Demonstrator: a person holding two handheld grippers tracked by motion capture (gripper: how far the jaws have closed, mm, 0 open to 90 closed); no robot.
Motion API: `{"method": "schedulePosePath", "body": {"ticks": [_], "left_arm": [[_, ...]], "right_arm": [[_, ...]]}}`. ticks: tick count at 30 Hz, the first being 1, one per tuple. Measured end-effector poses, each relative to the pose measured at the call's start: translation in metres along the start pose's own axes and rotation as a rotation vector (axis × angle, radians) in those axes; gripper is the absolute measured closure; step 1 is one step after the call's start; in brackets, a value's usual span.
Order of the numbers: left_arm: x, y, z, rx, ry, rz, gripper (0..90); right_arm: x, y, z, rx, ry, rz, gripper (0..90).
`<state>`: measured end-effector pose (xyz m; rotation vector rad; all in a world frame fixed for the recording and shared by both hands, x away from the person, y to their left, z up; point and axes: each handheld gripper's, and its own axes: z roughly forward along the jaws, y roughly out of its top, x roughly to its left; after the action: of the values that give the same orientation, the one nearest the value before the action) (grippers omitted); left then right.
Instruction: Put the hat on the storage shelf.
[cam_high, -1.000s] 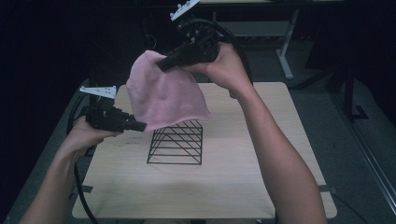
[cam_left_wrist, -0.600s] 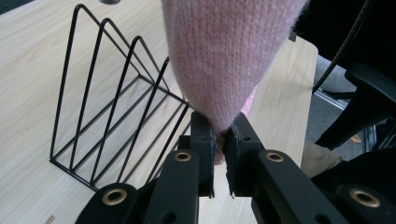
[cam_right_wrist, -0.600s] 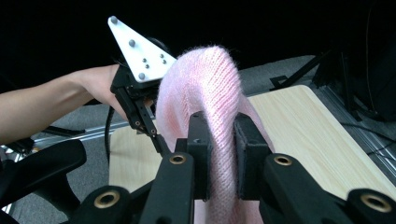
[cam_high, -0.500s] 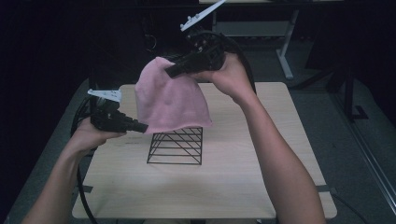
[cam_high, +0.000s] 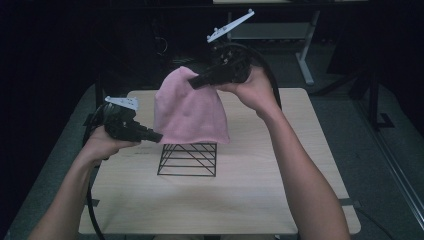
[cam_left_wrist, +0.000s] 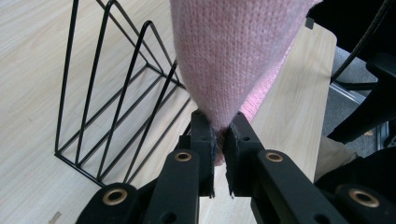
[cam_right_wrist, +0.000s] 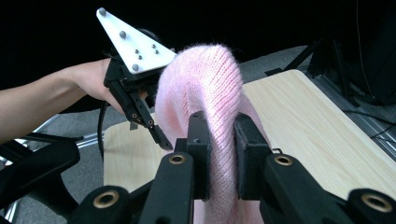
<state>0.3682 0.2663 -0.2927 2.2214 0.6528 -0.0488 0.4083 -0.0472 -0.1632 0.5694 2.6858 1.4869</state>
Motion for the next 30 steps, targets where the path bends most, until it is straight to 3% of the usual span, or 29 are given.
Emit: {"method": "schedulePosePath", "body": {"ticks": [19,30], "left_arm": [[0.004,-0.001,0.012,0.076,0.041,0.003,83.2],[0.010,-0.023,0.013,0.072,0.054,-0.031,83.1]], "right_arm": [[-0.011,-0.023,0.007,0.007,0.008,0.032,78.1],[-0.008,-0.029,0.028,0.007,0.061,0.027,77.1]]}}
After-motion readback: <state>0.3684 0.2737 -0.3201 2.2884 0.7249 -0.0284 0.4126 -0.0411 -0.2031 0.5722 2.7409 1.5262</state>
